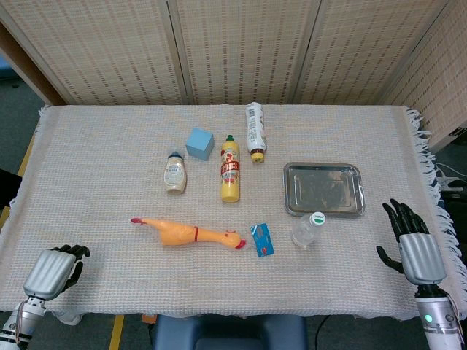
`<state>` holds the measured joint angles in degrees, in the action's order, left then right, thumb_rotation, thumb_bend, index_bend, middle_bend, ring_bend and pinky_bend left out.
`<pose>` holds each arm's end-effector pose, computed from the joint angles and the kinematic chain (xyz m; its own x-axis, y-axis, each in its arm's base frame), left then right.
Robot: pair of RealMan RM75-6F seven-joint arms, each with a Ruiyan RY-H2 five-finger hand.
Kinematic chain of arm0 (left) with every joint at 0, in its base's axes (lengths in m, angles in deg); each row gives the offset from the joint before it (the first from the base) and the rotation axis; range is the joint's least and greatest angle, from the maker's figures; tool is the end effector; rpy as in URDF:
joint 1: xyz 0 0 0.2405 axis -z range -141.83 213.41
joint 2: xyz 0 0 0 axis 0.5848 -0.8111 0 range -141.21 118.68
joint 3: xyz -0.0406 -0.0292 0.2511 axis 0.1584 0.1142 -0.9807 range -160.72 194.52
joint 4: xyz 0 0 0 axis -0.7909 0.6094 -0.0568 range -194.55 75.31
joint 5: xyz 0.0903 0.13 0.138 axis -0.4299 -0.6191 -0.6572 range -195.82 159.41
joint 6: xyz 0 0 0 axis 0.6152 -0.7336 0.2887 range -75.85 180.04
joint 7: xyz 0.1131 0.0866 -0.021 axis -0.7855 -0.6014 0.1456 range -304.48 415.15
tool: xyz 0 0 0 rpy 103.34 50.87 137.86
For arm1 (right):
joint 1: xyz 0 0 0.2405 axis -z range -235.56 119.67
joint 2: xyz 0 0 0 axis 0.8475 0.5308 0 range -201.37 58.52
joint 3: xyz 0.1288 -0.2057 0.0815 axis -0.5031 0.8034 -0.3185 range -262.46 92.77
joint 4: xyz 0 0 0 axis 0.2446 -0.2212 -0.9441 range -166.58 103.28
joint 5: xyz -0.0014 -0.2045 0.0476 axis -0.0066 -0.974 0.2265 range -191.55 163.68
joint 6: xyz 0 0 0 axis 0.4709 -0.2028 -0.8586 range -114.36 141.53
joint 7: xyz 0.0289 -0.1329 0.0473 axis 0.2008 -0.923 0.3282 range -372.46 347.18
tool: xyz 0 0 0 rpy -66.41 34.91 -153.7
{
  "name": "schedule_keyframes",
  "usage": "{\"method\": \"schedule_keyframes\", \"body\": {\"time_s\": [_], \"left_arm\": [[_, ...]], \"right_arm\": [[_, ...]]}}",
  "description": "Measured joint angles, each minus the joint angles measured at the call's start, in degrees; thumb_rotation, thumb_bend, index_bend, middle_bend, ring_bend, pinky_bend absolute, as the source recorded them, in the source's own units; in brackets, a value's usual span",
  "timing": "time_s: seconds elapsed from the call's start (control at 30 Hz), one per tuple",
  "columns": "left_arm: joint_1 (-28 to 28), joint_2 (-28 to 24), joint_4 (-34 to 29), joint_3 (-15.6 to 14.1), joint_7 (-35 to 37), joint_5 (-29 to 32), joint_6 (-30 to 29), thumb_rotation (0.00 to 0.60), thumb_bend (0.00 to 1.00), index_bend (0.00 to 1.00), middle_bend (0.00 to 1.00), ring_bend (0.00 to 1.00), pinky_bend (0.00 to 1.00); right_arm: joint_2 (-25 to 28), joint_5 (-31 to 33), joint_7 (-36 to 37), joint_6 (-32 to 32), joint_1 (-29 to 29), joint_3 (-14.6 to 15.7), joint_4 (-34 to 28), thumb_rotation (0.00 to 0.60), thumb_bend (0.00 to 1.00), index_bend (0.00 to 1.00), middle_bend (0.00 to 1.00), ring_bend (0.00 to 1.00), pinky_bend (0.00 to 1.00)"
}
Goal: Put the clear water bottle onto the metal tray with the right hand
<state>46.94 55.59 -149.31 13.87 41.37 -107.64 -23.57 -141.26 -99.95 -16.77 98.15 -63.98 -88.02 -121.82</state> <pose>-0.3064 0.1892 0.1099 0.6332 0.1728 0.7544 0.7717 -0.2161 -0.5982 -0.3051 -0.1884 0.1298 0.4046 -0.0014 0.9145 -0.9141 -0.0303 0.4044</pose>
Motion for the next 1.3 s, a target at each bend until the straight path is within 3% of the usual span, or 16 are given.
{"method": "schedule_keyframes", "body": {"time_s": [0.2,0.5,0.7,1.0,1.3], "left_arm": [[-0.07,0.0,-0.05,-0.05,0.0,-0.01,-0.04,0.6,0.61,0.41,0.46,0.44,0.6],[0.28,0.01,0.3,-0.06,0.32,0.27,0.75,0.6,0.61,0.41,0.46,0.44,0.6],[-0.4,-0.23,-0.22,-0.25,0.3,-1.04,-1.37,0.6,0.61,0.41,0.47,0.44,0.6],[-0.53,-0.52,-0.51,-0.19,0.55,-0.45,-1.04,0.6,0.61,0.41,0.47,0.44,0.6],[-0.38,-0.46,-0.65,-0.32,0.02,-0.46,-0.36,0.6,0.61,0.41,0.47,0.45,0.6]], "right_arm": [[0.21,-0.04,0.22,-0.96,-0.18,0.24,-0.05,0.6,0.04,0.0,0.0,0.0,0.15],[4.86,0.57,5.53,-8.55,-2.16,1.82,-3.22,0.6,0.04,0.0,0.0,0.0,0.15],[3.39,0.32,5.53,-7.48,-2.36,1.7,-2.78,0.6,0.04,0.0,0.0,0.0,0.15],[1.7,-3.46,21.42,-9.52,-4.76,2.22,1.15,0.6,0.04,0.0,0.0,0.0,0.13],[2.17,-6.43,39.44,-17.28,-10.89,3.35,1.87,0.6,0.03,0.0,0.0,0.0,0.12]]}}
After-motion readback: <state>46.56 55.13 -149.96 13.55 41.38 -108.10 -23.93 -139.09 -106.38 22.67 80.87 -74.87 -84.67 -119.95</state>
